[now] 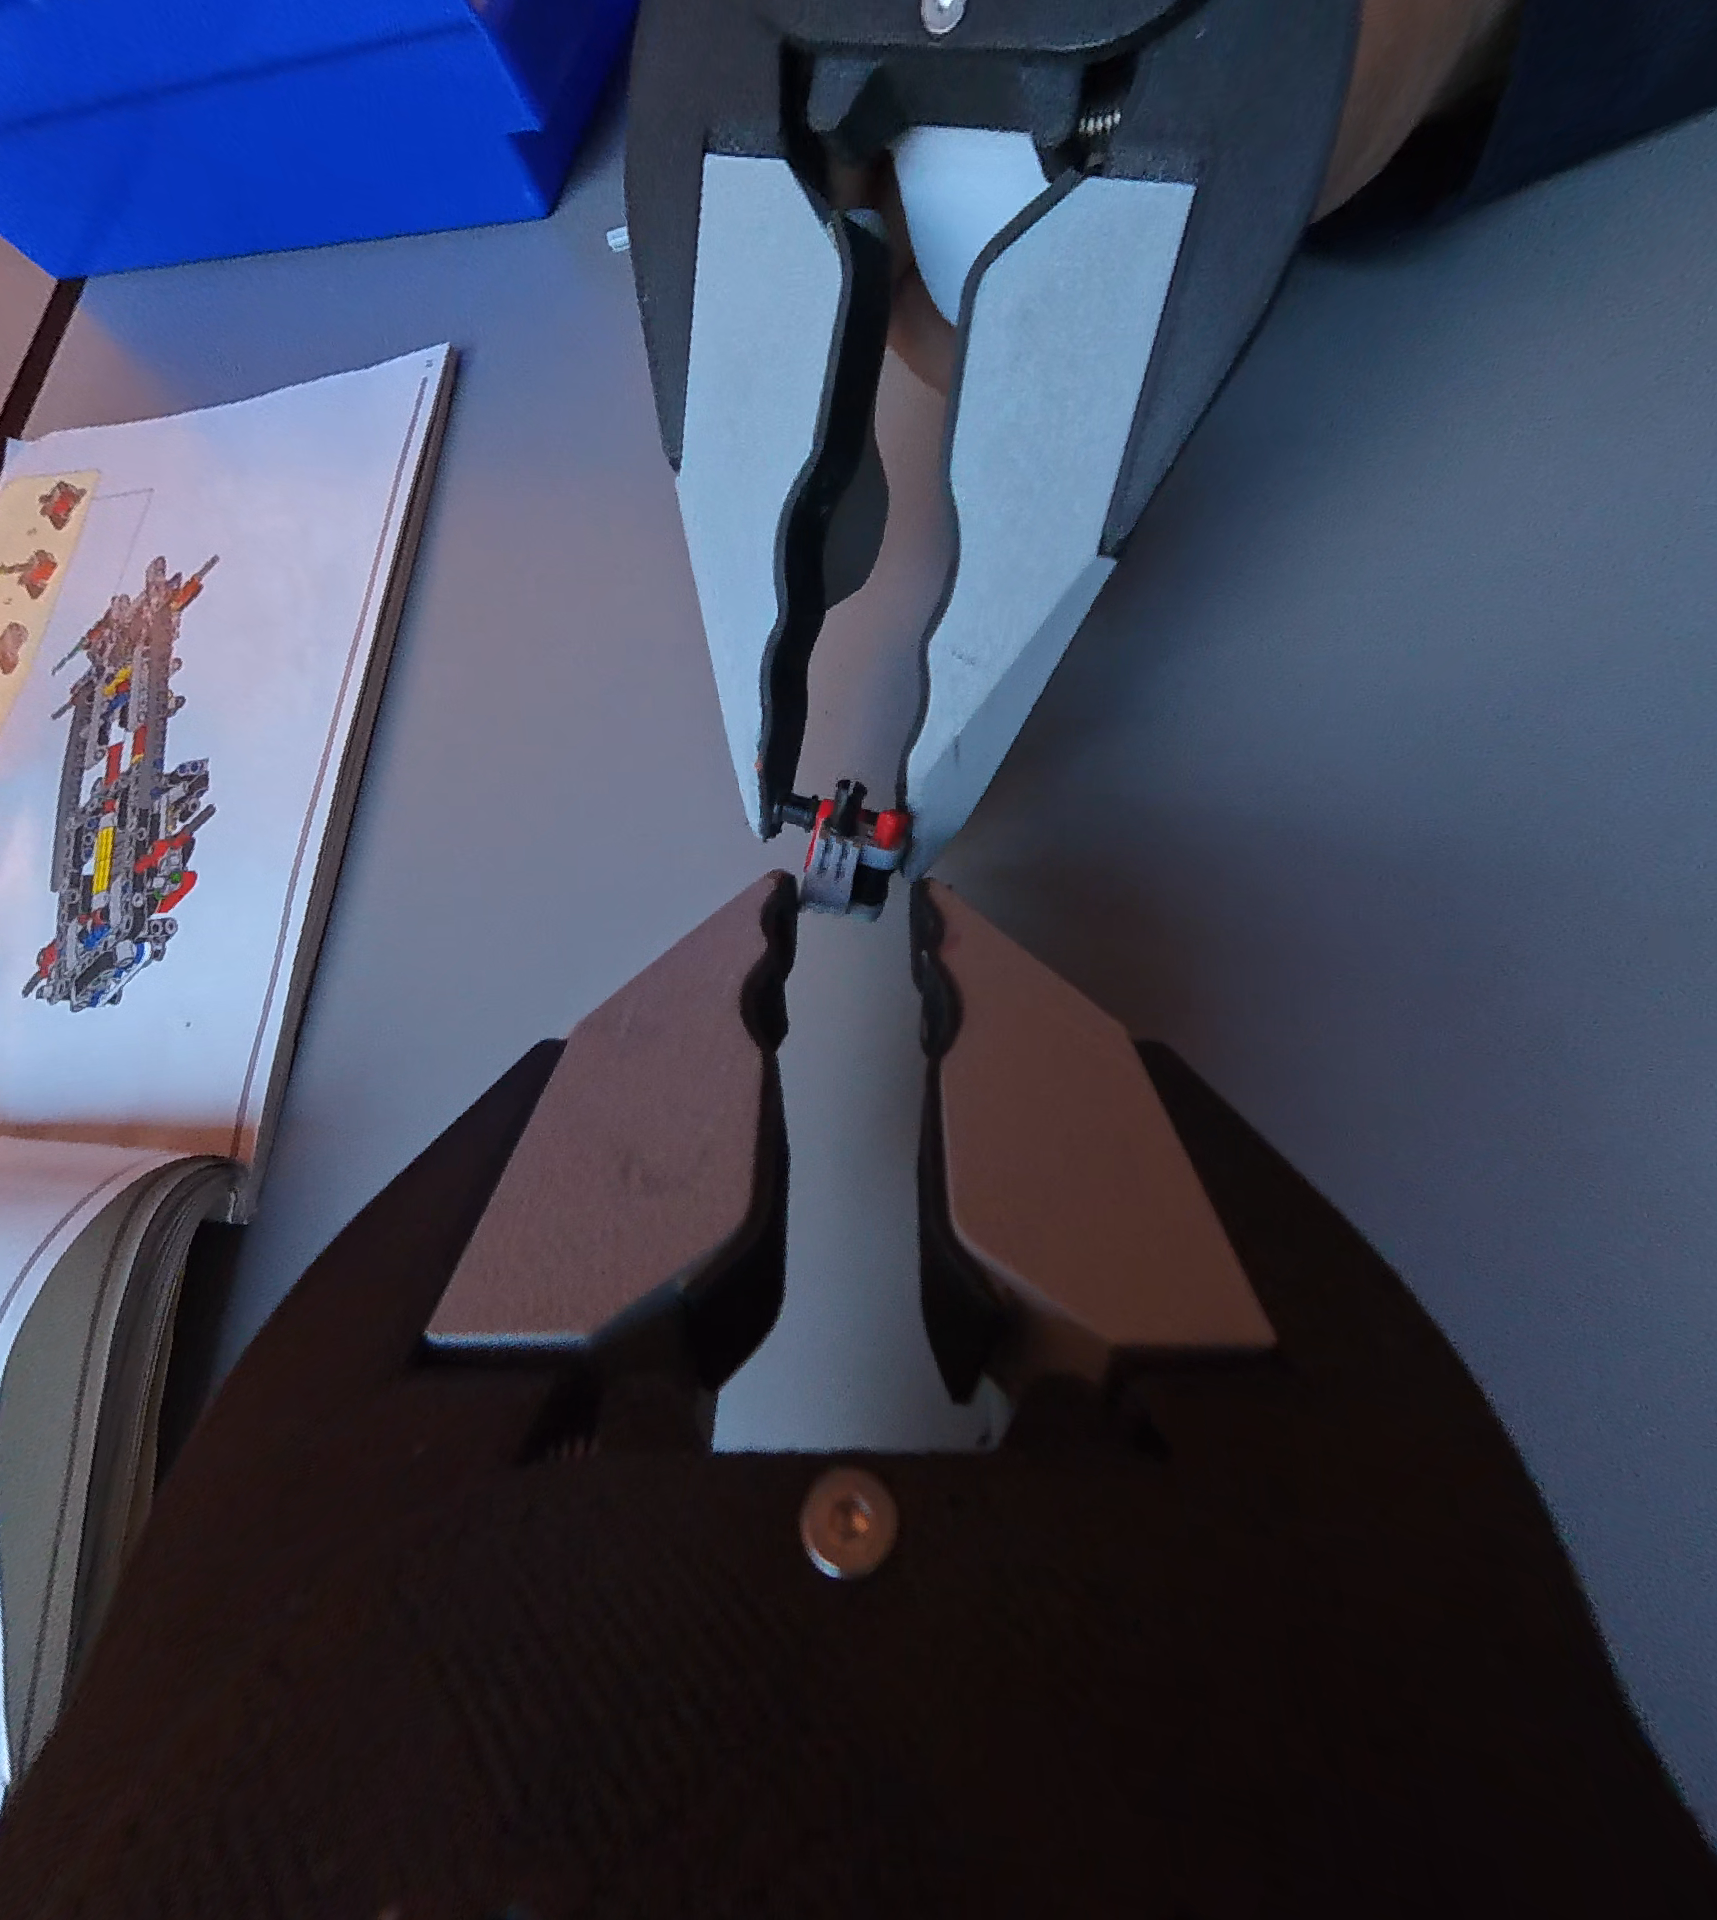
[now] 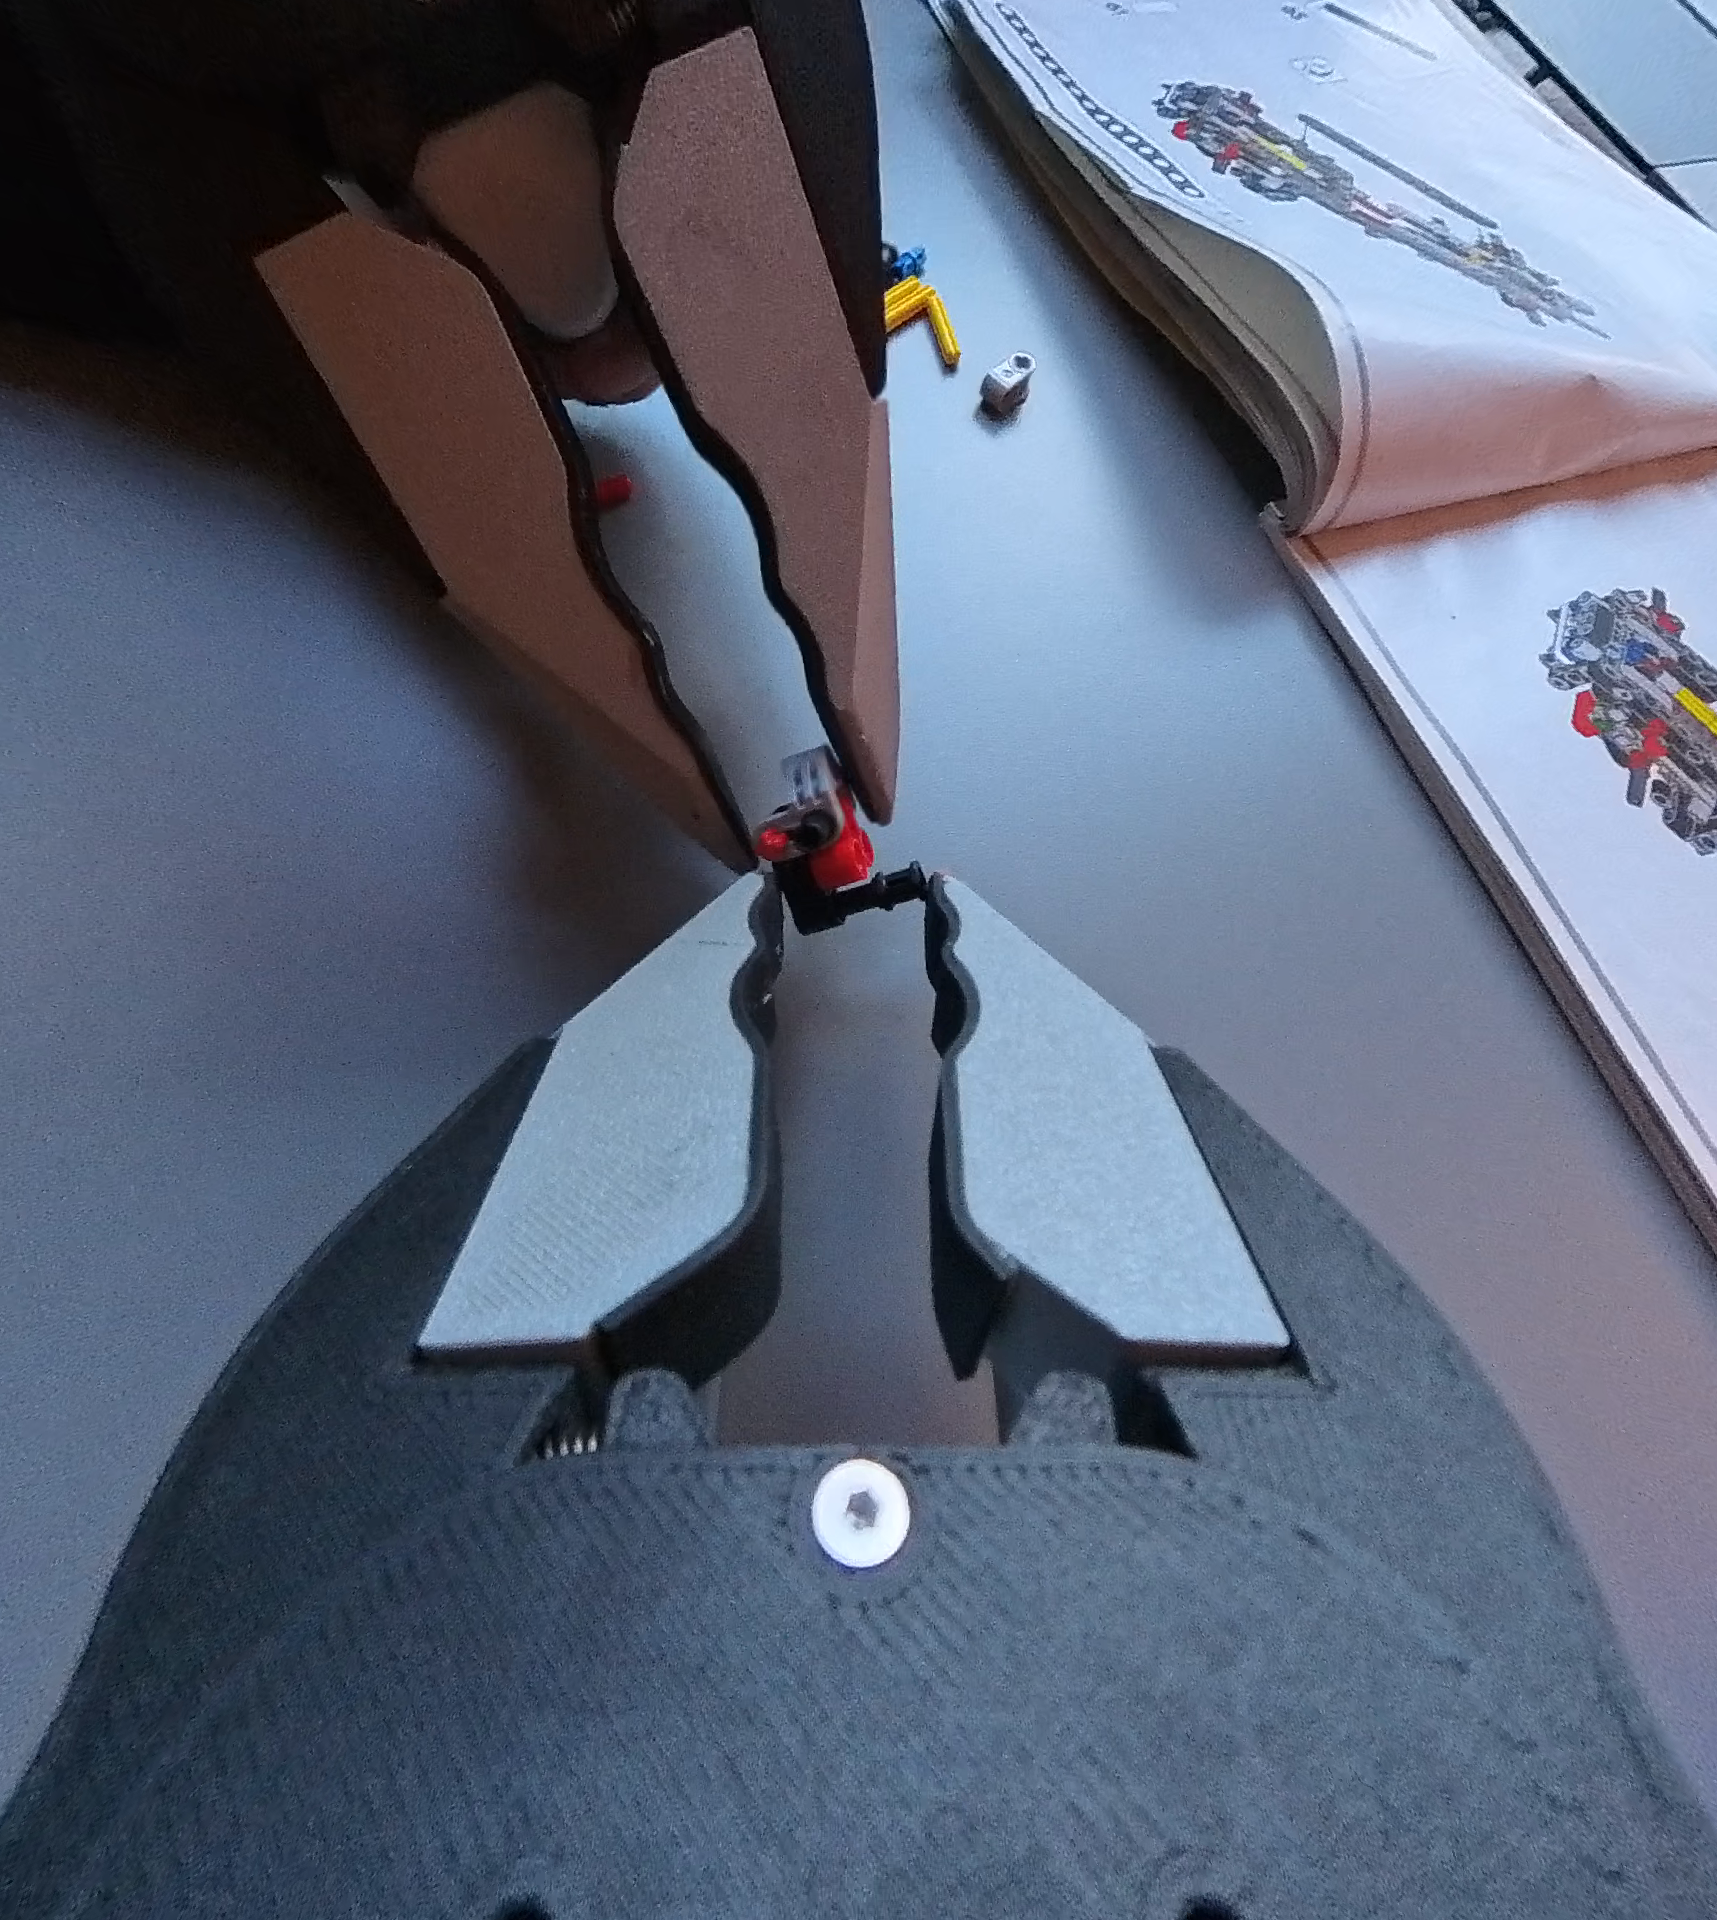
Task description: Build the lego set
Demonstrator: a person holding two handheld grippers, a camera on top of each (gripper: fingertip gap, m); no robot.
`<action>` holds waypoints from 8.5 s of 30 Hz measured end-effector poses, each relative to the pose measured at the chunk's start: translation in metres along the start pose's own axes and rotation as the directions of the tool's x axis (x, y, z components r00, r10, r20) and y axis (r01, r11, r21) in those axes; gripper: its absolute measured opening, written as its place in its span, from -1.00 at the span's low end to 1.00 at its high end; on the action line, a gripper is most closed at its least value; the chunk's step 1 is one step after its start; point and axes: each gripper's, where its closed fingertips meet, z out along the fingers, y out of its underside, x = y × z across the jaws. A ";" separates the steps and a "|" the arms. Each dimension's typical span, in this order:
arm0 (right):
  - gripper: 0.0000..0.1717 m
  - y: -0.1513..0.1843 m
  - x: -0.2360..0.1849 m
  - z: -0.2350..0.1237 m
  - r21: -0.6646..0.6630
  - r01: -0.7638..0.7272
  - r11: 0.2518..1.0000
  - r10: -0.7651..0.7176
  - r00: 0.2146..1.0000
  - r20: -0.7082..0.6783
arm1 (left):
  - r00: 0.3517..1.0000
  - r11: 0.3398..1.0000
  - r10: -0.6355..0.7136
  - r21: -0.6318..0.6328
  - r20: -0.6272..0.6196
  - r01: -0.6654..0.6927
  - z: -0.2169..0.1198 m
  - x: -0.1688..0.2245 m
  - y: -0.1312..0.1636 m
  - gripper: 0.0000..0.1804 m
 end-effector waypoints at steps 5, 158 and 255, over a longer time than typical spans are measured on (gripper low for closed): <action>-0.71 0.003 -0.002 0.002 -0.021 0.015 1.000 -0.015 1.000 0.004 | 0.999 0.999 0.041 -0.030 0.002 -0.041 0.003 0.000 0.007 -0.84; -0.97 0.021 -0.115 -0.021 0.056 0.460 0.886 -0.445 0.811 0.381 | 0.724 0.983 0.185 0.118 -0.665 -0.143 -0.030 0.102 0.002 -0.81; -0.82 0.021 -0.067 -0.023 -0.054 0.011 0.998 0.002 0.972 0.237 | 0.949 0.993 -0.106 0.009 -0.296 0.114 -0.008 0.061 -0.004 -0.83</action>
